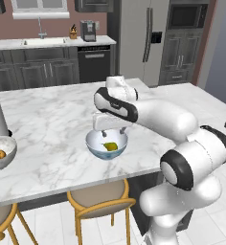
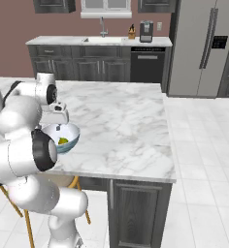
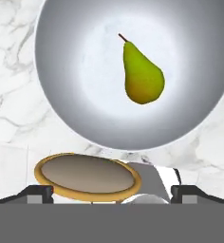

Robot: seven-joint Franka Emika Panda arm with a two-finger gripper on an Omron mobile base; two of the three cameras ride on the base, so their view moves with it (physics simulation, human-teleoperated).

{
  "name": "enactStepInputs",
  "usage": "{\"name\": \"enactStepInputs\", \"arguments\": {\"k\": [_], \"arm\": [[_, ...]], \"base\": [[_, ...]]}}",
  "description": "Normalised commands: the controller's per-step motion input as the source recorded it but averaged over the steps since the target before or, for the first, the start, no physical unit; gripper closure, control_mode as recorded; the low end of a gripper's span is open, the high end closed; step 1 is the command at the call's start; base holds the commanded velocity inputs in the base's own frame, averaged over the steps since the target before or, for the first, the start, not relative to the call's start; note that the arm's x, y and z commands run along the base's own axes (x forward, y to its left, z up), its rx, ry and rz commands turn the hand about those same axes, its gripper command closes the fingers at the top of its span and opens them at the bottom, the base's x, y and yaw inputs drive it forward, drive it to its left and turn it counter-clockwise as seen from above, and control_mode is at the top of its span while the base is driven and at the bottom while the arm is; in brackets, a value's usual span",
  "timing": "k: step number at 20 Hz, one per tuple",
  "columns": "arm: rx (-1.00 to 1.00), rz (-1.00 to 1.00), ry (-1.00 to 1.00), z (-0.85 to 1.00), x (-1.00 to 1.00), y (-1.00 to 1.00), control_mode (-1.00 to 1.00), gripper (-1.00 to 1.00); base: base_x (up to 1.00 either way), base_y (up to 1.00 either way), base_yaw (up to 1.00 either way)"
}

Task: Take the fruits from the plate on the dining counter and place two fruits in each bowl.

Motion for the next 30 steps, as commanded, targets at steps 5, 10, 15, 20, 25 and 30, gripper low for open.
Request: {"name": "enactStepInputs", "arguments": {"k": [5,10,15,20,25,30], "arm": [[0.0,0.0,-0.1,0.48,-0.96,-0.03,-1.0,-1.0],[0.04,0.0,-0.08,0.43,-0.56,-0.24,-1.0,-1.0],[0.02,-0.01,-0.01,0.07,-0.09,-0.21,-1.0,-1.0],[0.0,0.0,0.0,0.0,0.0,0.0,-1.0,-1.0],[0.0,0.0,0.0,0.0,0.0,0.0,1.0,-1.0],[0.0,0.0,0.0,0.0,0.0,0.0,1.0,-1.0]], "base": [[0.0,0.0,0.0],[0.0,0.0,0.0],[0.0,0.0,0.0],[0.0,0.0,0.0],[-0.5,0.23,0.0],[-0.7,0.97,0.0]]}}
